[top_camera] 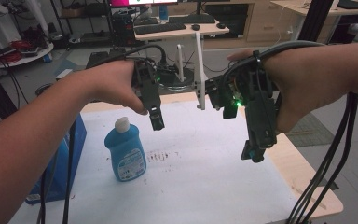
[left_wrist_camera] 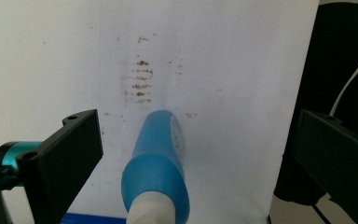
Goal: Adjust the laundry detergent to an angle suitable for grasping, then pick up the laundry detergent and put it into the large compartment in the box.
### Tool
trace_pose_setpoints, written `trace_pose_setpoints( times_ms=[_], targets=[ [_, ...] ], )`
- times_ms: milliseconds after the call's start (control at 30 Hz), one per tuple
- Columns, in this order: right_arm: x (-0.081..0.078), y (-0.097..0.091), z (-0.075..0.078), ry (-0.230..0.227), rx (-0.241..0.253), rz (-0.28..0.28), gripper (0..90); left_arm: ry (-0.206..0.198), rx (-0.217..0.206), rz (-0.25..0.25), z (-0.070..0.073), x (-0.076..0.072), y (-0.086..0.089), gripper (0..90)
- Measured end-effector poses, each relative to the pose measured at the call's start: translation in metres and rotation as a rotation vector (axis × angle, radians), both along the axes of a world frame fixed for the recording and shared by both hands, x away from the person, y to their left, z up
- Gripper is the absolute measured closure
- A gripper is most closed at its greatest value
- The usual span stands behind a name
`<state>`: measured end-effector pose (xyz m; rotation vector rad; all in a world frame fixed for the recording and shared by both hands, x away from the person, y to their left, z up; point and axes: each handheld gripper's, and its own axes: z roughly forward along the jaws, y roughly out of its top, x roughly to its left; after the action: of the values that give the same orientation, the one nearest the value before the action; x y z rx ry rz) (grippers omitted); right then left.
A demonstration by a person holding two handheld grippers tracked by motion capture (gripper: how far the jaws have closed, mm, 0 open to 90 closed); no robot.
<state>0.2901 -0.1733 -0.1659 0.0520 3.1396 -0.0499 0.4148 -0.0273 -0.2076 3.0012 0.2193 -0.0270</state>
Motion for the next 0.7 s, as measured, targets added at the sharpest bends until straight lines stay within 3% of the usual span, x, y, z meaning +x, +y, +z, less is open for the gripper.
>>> trace_pose_setpoints(
  times_ms=[100, 400, 700],
  targets=[
    [0.0000, -0.0020, -0.0011, -0.001, -0.018, -0.004, 1.9, 0.006, -0.002, 0.002, 0.0002, -0.0009, -0.0011, 1.7],
    [-0.0020, -0.0033, 0.0011, -0.011, -0.011, -0.007, 1.9, -0.002, -0.001, 0.005, 0.0019, -0.0016, -0.0017, 1.7],
    [-0.0032, -0.0002, -0.0004, -0.010, -0.006, 0.002, 1.9, 0.017, -0.006, 0.007, 0.0050, -0.0040, 0.0022, 1.7]
  ],
)
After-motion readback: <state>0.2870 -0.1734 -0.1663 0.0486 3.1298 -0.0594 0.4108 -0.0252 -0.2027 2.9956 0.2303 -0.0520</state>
